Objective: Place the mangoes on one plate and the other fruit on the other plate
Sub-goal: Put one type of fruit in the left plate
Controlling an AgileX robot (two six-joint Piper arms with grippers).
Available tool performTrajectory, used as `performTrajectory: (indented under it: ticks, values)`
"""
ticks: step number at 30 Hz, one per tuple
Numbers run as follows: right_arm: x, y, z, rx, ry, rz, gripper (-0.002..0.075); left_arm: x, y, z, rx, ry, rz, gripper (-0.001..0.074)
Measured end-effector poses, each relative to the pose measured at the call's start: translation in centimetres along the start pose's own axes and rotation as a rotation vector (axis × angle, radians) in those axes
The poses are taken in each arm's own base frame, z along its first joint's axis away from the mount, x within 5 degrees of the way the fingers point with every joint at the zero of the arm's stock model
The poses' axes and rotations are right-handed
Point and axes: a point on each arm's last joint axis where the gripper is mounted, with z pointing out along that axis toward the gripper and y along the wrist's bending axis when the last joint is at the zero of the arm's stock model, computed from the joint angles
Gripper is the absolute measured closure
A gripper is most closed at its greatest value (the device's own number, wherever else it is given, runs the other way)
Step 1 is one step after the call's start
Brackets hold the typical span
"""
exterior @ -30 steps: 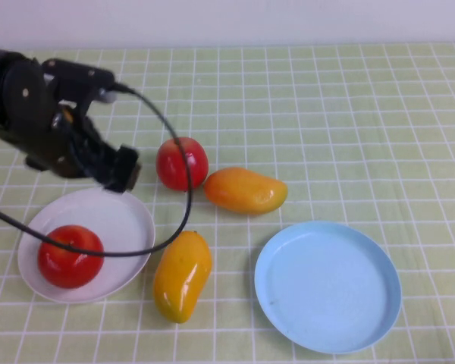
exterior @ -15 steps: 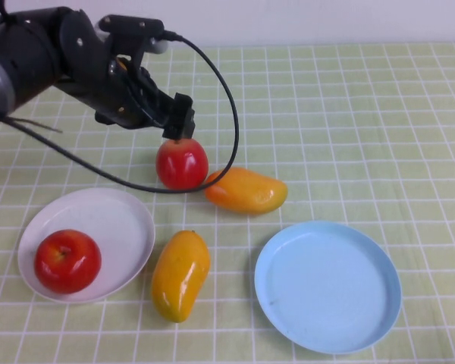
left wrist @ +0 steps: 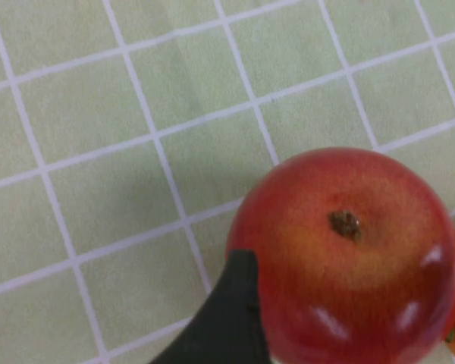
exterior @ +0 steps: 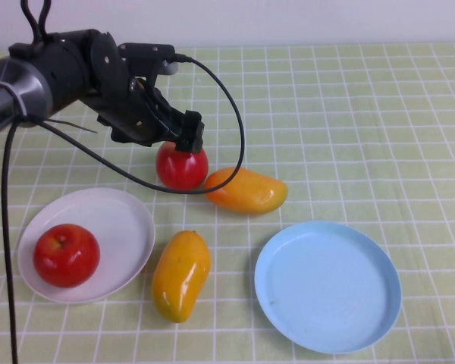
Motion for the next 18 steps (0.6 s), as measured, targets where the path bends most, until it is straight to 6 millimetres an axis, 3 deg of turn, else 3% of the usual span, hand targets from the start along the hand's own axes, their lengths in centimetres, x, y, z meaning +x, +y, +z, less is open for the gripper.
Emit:
performTrajectory:
  ticks: [18]
  values:
    - [0.0, 0.0, 0.0, 0.0, 0.0, 0.0, 0.0742, -0.2, 0.3, 2.6, 0.041, 0.022, -0.061, 0.0066]
